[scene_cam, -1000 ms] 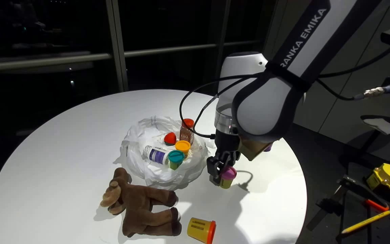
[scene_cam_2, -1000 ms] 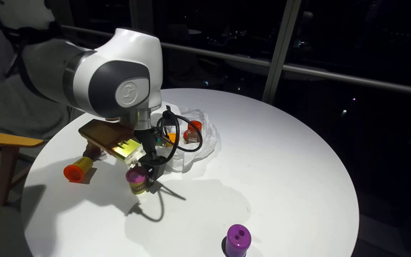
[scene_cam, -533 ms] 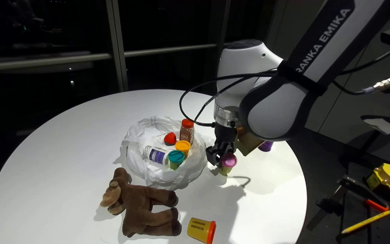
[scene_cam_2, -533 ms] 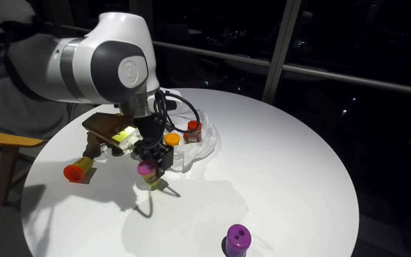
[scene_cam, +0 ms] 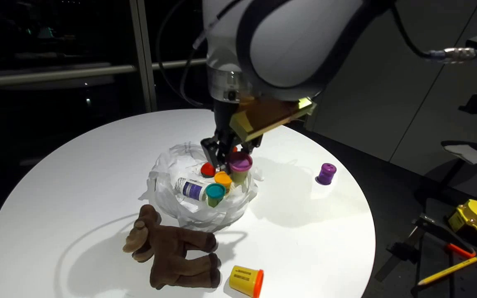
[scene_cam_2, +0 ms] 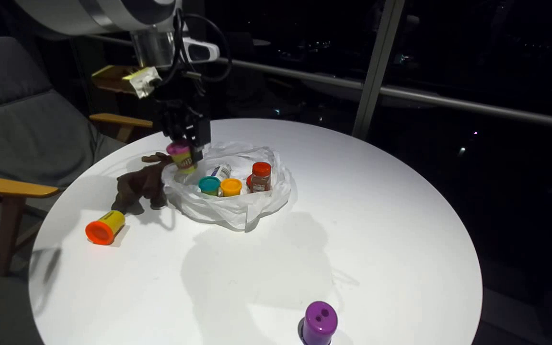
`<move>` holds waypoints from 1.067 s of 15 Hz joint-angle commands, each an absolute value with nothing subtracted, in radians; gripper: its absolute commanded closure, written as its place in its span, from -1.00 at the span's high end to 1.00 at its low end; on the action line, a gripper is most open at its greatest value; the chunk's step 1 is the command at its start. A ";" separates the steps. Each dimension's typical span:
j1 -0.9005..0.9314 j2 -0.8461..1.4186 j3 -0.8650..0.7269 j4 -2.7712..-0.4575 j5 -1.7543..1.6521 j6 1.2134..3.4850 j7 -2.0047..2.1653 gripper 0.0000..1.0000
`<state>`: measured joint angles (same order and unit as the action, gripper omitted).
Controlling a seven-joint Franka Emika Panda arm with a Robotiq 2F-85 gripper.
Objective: Put the objects on the table into the plastic bag.
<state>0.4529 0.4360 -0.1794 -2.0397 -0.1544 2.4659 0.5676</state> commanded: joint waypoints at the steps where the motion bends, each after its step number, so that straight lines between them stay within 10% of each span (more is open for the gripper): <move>1: 0.385 0.554 -0.100 -1.809 -0.144 2.423 0.604 -0.59; 16: 0.226 1.009 -0.056 -1.189 -0.066 2.178 0.483 -0.59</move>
